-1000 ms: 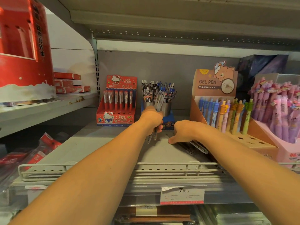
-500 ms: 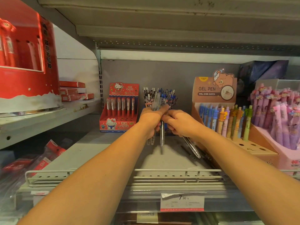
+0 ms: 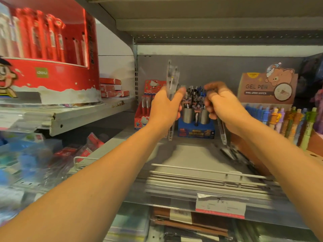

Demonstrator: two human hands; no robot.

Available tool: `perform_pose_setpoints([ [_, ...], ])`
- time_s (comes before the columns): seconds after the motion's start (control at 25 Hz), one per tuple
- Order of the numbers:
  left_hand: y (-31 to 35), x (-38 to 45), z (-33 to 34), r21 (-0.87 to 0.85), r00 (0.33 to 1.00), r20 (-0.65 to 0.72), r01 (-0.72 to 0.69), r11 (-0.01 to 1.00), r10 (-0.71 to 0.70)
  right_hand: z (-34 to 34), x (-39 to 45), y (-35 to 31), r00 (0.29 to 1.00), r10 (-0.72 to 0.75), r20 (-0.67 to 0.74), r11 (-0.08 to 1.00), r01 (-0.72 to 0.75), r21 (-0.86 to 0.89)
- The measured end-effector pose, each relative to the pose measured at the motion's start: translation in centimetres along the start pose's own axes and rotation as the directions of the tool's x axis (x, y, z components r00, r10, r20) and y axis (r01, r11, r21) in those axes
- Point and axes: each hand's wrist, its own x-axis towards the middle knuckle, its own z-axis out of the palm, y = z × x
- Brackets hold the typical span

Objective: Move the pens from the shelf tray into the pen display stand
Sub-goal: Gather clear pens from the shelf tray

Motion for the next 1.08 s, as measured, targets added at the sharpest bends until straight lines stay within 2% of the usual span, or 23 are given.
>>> perform_pose_setpoints([
  [0.12, 2.3, -0.9, -2.9, 0.048, 0.994, -0.026, -0.104, 0.993, 0.106, 2.3, -0.9, -4.4, 0.991, -0.136, -0.012, 0.981, 0.137, 0.137],
  [0.28, 5.8, -2.1, -8.7, 0.039, 0.980, -0.071, -0.182, 0.983, 0.184, 7.7, -2.4, -10.4, 0.983, -0.179, -0.035, 0.958, 0.182, 0.222],
  [0.44, 8.6, -3.6, -17.6, 0.073, 0.963, -0.114, -0.236, 0.969, 0.243, 16.0, -4.4, -16.1, 0.988, -0.148, 0.041, 0.917, 0.122, 0.379],
  [0.52, 9.8, -4.5, -23.4, 0.083, 0.957, -0.132, -0.247, 0.965, 0.256, 20.7, -5.7, -18.7, 0.969, -0.234, 0.075, 0.910, 0.192, 0.367],
  [0.6, 10.8, -5.3, -29.5, 0.132, 0.954, -0.144, -0.245, 0.961, 0.263, 25.7, -7.4, -21.5, 0.937, -0.326, 0.127, 0.859, 0.237, 0.455],
  [0.72, 11.9, -6.8, -38.8, 0.188, 0.951, -0.153, -0.238, 0.953, 0.267, 34.4, -9.8, -25.5, 0.911, -0.382, 0.158, 0.777, 0.224, 0.588],
  [0.96, 12.5, -8.7, -55.0, 0.266, 0.933, -0.274, -0.158, 0.951, 0.232, 50.9, -11.8, -31.6, 0.923, -0.305, 0.233, 0.760, 0.089, 0.644],
  [1.08, 12.5, -8.8, -61.8, 0.331, 0.904, -0.339, -0.145, 0.932, 0.261, 58.1, -11.9, -33.7, 0.901, -0.344, 0.265, 0.743, 0.089, 0.663],
])
